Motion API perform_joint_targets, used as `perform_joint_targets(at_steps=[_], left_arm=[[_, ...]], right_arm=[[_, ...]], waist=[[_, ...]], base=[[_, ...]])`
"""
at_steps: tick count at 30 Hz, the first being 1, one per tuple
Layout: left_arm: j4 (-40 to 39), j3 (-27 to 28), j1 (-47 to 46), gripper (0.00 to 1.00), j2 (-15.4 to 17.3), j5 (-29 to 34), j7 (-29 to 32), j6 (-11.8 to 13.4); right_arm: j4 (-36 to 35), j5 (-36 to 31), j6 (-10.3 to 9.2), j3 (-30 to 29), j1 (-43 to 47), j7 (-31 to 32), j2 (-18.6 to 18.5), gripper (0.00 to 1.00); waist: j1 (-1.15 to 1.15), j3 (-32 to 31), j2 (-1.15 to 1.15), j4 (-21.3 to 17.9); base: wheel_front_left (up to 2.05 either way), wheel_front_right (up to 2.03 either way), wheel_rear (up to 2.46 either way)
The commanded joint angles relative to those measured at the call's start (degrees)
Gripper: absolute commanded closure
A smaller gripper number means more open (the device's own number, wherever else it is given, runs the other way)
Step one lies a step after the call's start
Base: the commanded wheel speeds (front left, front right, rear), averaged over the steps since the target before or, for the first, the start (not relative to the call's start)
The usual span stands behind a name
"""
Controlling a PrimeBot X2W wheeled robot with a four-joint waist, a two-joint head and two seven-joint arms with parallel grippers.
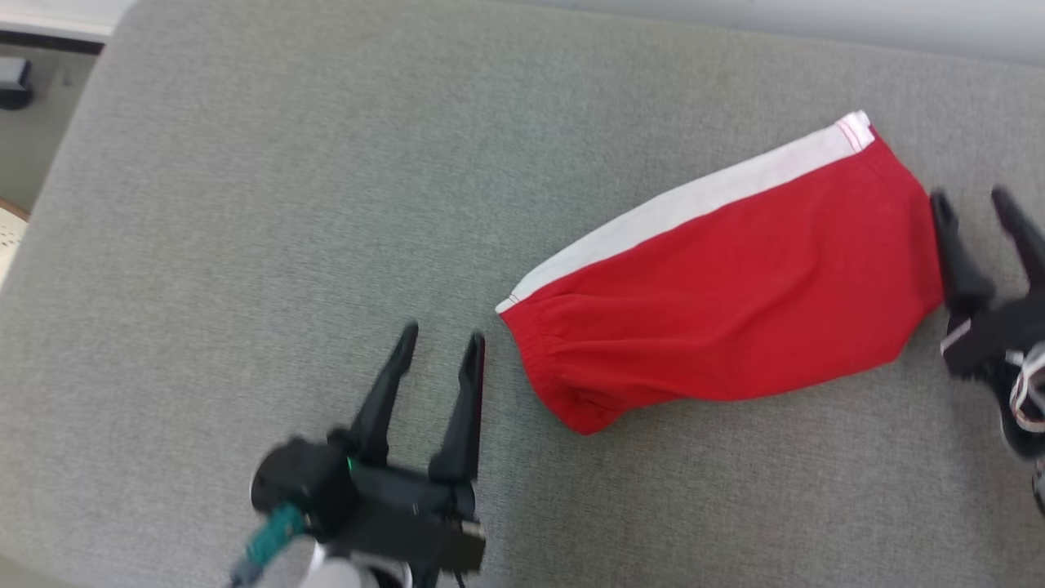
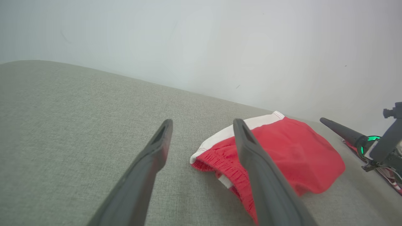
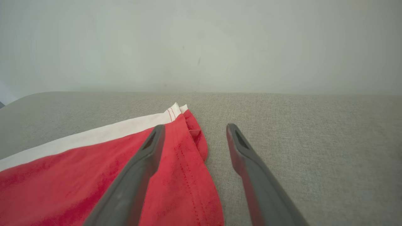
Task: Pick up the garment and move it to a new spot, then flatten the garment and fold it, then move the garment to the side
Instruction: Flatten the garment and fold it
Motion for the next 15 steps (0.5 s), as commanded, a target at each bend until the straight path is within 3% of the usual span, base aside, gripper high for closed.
perform_joint_targets(at_steps=[1,6,15], left_arm=[[-0.78,0.12,2.15,0.00,-0.28,1.56,-0.19,0.26],[-2.21,-0.72,6.67,0.00,-1.17,4.67,-0.16,-0.15],[-1.98,-2.92,8.36,0.00,-2.06,5.93,-0.17,-1.07]], right_arm=[[-0.48,0.67,-0.13,-0.06,1.57,-0.02,-0.26,0.00],[0.92,3.30,-0.13,-0.23,5.05,-0.02,-0.99,0.00],[8.95,7.43,-0.13,0.28,3.05,-0.02,0.24,0.00]], waist=[[0.01,-1.16,0.00,0.82],[0.01,-1.80,0.00,2.97],[0.01,-1.77,0.00,6.40]], base=[[0.00,0.00,0.00],[0.00,0.00,0.00],[0.00,0.00,0.00]])
